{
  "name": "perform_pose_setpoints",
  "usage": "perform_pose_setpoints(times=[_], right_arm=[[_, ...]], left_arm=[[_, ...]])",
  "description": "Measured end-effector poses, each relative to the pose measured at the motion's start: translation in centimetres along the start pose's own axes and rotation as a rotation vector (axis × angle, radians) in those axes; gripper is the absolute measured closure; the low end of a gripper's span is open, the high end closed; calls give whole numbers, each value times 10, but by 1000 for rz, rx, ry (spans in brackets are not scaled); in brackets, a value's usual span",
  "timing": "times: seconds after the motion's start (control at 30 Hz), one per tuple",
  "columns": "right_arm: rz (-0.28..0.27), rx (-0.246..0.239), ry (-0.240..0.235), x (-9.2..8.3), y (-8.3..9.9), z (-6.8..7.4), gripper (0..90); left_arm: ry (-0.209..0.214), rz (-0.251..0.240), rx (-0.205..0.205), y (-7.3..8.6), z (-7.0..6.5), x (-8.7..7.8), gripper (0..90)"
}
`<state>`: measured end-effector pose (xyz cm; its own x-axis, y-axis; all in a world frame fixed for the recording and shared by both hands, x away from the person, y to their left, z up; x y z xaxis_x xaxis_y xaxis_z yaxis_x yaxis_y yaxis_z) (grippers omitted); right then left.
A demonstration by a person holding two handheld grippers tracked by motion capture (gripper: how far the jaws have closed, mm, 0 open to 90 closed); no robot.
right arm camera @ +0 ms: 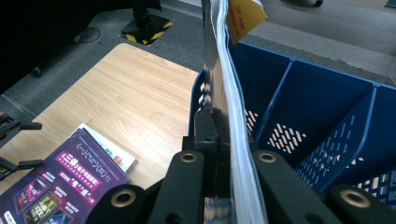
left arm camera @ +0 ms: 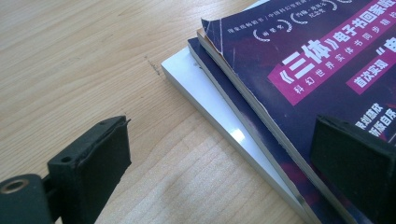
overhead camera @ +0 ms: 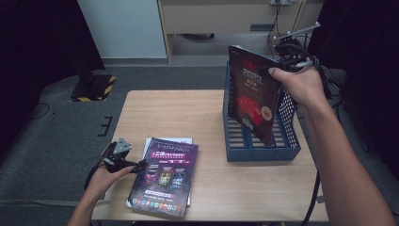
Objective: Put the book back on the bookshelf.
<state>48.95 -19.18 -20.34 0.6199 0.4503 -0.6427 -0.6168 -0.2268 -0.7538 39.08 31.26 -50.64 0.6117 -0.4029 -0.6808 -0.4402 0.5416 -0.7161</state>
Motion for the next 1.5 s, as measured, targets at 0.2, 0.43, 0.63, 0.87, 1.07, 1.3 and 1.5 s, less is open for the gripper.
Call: perform_pose_setpoints(times=[0.2, 0.43, 0.63, 0.87, 1.07, 1.3, 1.5], right_arm=[[6, 5, 5, 5, -1, 1, 871], [21, 13, 15, 8, -2, 1, 871], [34, 19, 20, 12, -2, 1, 870], [45, 18, 27, 15, -2, 2, 870], [44, 25, 32, 17, -2, 4, 870], [45, 23, 36, 19, -2, 6, 871], [47, 30, 43, 23, -2, 6, 871]], left_arm=[[3, 0, 0, 0, 0, 0, 46], [2, -1, 1, 0, 0, 0, 46], [2, -1, 3, 0, 0, 0, 46], [2, -1, 5, 0, 0, 0, 48], [3, 0, 10, -1, -1, 1, 48], [3, -1, 12, -1, -2, 1, 48], [5, -1, 11, -1, -2, 1, 47]])
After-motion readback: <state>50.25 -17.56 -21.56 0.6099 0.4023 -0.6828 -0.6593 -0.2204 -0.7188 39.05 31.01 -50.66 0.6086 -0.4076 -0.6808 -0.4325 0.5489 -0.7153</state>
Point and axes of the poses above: each handheld gripper's, and its own axes: x roughly forward along the jaws, y roughly out of its underside, z roughly to its left, the point moved 1 cm from there along x, roughly forward along the jaws, and after that the axes turned 4 degrees about x, right-handed, at the moved point
